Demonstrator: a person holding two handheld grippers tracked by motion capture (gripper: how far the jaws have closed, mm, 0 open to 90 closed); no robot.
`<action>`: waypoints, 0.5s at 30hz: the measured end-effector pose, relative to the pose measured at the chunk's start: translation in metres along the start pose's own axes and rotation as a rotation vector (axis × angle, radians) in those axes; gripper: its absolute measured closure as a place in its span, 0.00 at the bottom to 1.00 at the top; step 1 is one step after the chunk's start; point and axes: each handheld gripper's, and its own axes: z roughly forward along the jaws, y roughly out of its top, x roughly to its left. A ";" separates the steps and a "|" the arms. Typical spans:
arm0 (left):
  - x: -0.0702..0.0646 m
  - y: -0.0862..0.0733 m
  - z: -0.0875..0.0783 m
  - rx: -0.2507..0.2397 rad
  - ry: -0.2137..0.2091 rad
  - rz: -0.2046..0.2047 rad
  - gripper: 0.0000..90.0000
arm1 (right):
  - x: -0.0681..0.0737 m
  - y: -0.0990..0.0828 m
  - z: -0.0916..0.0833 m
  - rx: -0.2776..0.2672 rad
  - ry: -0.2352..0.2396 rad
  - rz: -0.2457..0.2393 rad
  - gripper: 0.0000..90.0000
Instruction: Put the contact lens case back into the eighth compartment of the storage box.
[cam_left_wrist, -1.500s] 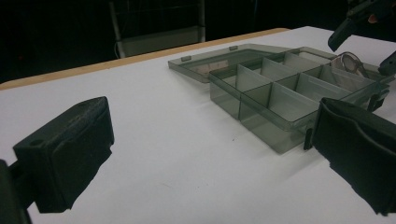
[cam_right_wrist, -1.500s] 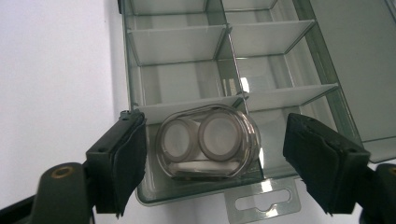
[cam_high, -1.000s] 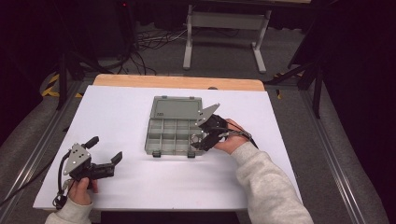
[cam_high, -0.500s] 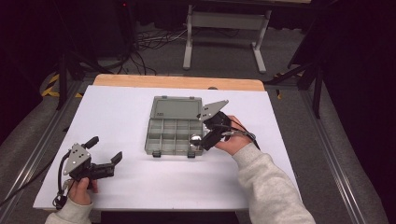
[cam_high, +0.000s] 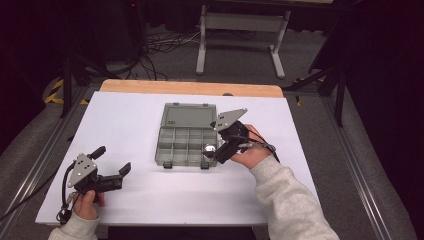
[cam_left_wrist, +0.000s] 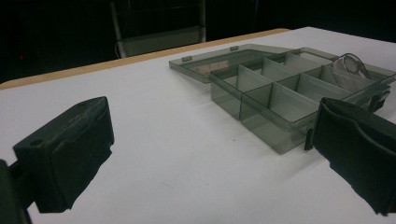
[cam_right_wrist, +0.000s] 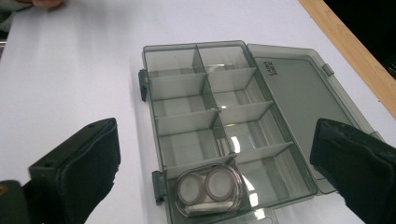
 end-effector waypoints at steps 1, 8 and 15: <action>0.000 0.000 0.000 0.000 0.000 0.000 0.00 | 0.000 0.000 0.000 0.000 0.000 0.000 0.03; 0.000 0.000 0.000 0.002 0.001 0.001 0.00 | 0.004 0.001 -0.008 -0.011 -0.008 0.005 0.02; 0.000 0.000 0.000 0.002 0.002 0.002 0.00 | 0.007 -0.003 -0.017 -0.021 -0.017 0.028 0.01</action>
